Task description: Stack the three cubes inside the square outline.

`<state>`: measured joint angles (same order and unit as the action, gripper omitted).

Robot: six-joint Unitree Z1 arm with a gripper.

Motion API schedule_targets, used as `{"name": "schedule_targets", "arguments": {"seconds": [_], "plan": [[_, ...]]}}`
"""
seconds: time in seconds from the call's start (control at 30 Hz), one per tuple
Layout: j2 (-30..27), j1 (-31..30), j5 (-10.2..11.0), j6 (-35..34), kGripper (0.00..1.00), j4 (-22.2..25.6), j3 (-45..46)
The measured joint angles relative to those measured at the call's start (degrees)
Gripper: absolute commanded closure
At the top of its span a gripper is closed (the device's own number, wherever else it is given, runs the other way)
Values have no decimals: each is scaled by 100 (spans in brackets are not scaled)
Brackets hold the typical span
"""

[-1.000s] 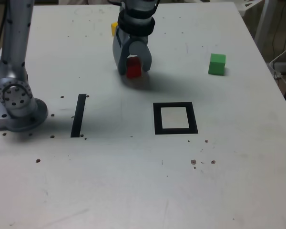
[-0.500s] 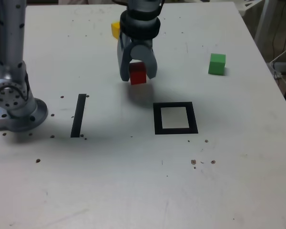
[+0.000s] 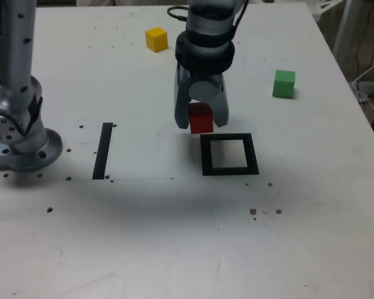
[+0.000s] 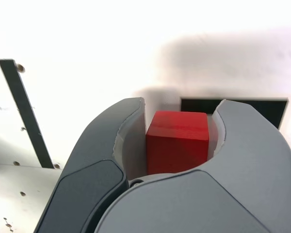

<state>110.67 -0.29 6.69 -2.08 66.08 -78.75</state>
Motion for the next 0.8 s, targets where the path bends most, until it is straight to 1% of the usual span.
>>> {"name": "schedule_targets", "arguments": {"seconds": [0.2,0.53,0.8], "plan": [[202,-168,-13,-57,71,34,-226],[415,-486,-114,-125,71,66,-430],[547,-592,-154,-162,71,68,-494]]}}
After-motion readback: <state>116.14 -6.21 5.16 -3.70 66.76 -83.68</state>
